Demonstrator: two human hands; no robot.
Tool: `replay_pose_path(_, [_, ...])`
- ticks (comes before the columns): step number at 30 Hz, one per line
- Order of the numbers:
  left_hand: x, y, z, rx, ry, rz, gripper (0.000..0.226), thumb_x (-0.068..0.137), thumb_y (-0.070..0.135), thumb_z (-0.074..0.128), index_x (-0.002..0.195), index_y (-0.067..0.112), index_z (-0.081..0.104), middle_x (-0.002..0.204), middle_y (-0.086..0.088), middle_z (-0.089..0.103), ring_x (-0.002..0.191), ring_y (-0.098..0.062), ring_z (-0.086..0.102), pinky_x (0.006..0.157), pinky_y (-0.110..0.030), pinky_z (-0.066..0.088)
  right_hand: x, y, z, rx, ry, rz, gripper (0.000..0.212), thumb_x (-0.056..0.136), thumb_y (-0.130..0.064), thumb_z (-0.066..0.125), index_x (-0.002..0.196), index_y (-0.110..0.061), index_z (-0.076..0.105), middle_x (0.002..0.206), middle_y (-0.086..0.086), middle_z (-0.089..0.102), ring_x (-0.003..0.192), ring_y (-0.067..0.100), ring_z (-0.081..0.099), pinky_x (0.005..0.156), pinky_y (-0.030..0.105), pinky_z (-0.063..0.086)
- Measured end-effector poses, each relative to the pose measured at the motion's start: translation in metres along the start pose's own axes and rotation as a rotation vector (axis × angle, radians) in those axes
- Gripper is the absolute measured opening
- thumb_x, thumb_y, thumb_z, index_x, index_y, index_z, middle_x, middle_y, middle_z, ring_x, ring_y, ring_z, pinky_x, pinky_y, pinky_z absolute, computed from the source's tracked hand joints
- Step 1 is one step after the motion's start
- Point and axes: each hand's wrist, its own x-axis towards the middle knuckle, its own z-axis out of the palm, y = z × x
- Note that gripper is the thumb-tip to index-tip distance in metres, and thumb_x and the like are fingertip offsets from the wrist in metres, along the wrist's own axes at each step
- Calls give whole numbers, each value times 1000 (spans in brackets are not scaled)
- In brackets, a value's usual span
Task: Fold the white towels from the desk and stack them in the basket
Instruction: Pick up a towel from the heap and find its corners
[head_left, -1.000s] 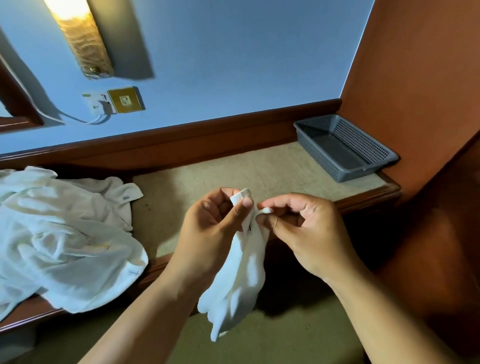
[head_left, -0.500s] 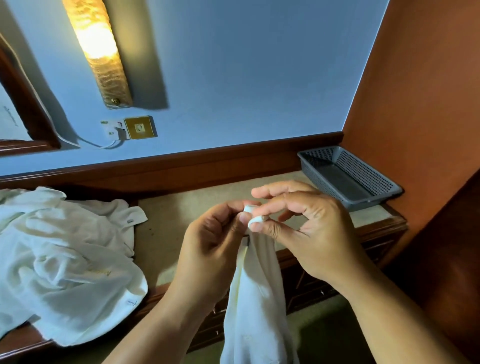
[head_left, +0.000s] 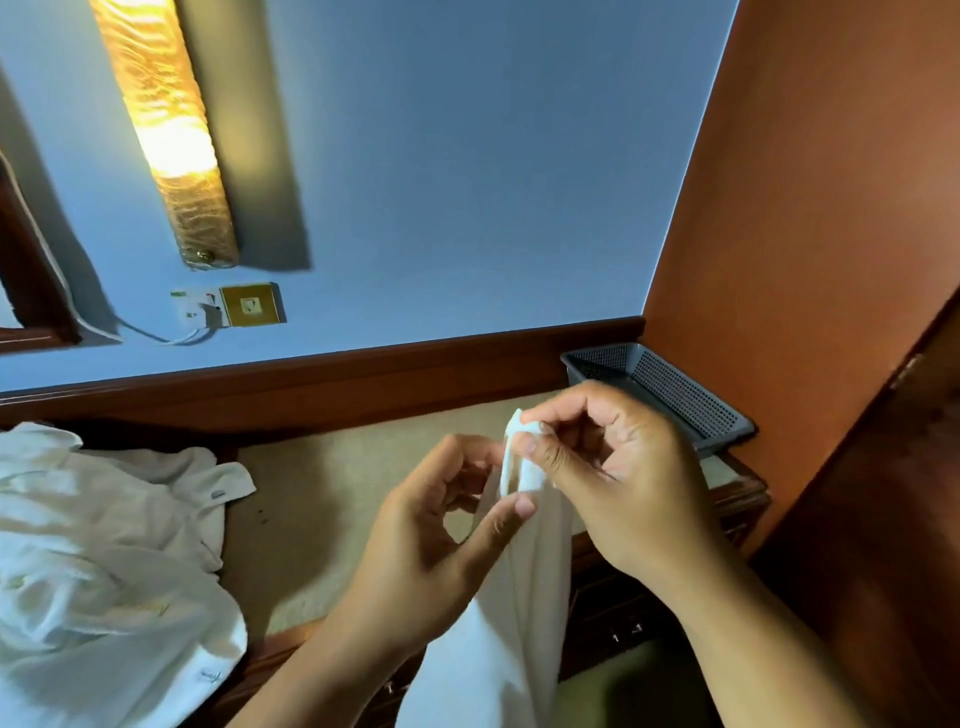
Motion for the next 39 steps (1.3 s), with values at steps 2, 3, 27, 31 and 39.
replay_pose_path(2, [0,-2,1,202,-70,6,25,90,46,70,104,25,67,92,1,69,88,-24,65,80,-44,54,-1,0,-3,0,-10,-5,8,87,-16,77,90,-22,72,87,-14,71,83,11,70,69,18,52])
replay_pose_path(3, [0,-2,2,260,-87,17,24,92,47,69,103,26,68,91,0,68,88,-24,64,79,-46,53,-1,0,-5,0,-19,-14,9,87,-16,77,91,-22,71,87,-13,71,83,12,70,69,20,53])
replay_pose_path(27, [-3,24,118,378,-233,-7,31,100,46,50,86,27,71,86,7,63,84,-16,62,74,-37,49,-60,39,-167,-110,-181,28,13,83,-41,69,89,-30,64,85,-7,70,77,16,67,71,44,55])
replay_pose_path(31, [-31,-33,150,668,-271,-202,26,97,57,49,75,43,54,83,19,52,89,-15,52,88,-47,43,-79,49,-160,-252,-92,-155,9,87,-18,73,88,-15,65,81,-8,65,72,10,62,65,30,49])
replay_pose_path(39, [-111,-84,160,1059,-487,-689,24,101,43,44,103,28,62,114,4,59,126,-28,41,103,-47,27,-115,86,-179,-269,-45,-64,8,88,-7,72,90,-11,66,79,-16,60,77,-5,59,65,5,38])
